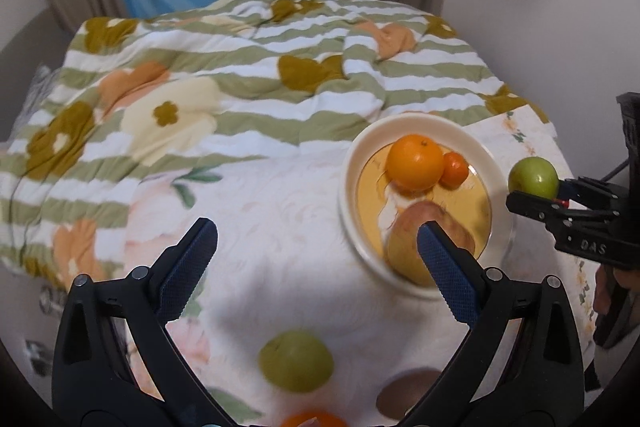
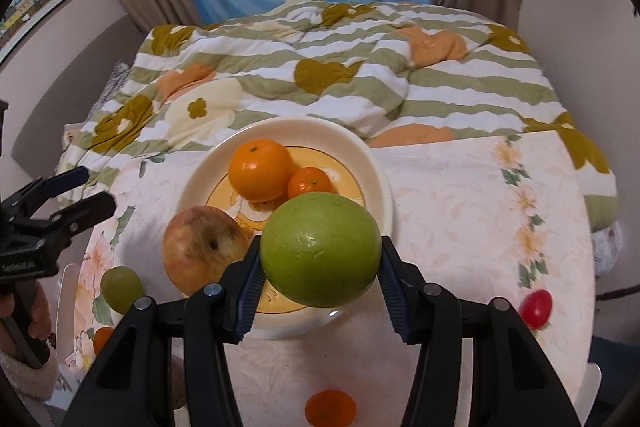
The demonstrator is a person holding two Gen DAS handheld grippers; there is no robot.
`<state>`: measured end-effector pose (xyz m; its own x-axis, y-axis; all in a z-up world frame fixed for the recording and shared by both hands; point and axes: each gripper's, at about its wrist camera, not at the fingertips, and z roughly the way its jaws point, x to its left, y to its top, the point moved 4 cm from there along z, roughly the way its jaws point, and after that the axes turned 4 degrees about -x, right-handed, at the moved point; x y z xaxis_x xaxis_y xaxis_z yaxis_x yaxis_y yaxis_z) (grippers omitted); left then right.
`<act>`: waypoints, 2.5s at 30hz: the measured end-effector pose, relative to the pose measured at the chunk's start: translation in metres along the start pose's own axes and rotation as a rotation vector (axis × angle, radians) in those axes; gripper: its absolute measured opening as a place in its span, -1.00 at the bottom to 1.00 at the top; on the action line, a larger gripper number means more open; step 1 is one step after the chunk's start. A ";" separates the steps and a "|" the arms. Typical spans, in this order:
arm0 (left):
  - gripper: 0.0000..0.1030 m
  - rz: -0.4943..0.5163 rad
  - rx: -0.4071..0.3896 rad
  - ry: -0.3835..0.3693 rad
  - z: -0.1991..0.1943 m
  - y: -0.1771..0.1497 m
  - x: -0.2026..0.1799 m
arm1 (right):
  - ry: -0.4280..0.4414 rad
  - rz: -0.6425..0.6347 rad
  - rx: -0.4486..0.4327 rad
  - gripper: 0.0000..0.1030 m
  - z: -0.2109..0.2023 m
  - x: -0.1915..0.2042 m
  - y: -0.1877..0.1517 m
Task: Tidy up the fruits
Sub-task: 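Open the left tool to drop the pear while the right tool releases the green apple, then withdraw both tools from the bowl toward the remaining fruits, then grasp the large orange with the left tool while the right tool grasps a red tomato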
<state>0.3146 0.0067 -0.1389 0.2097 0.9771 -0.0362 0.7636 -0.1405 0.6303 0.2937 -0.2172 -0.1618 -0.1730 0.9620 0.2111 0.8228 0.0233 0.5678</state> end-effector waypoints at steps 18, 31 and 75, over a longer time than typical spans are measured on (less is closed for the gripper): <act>1.00 -0.142 0.032 0.135 -0.033 -0.064 0.014 | 0.118 -0.306 0.015 0.05 0.038 0.028 -0.025; 1.00 -0.150 -0.009 0.139 -0.058 -0.067 0.005 | 0.090 -0.289 -0.101 0.99 -0.012 0.024 -0.016; 1.00 0.037 0.068 -0.049 -0.081 -0.166 0.022 | -0.276 0.092 -0.054 0.99 -0.100 0.027 -0.151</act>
<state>0.1427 0.0641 -0.1813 0.2668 0.9623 -0.0525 0.7938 -0.1885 0.5782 0.1105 -0.2223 -0.1626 0.0607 0.9972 0.0439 0.7967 -0.0749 0.5997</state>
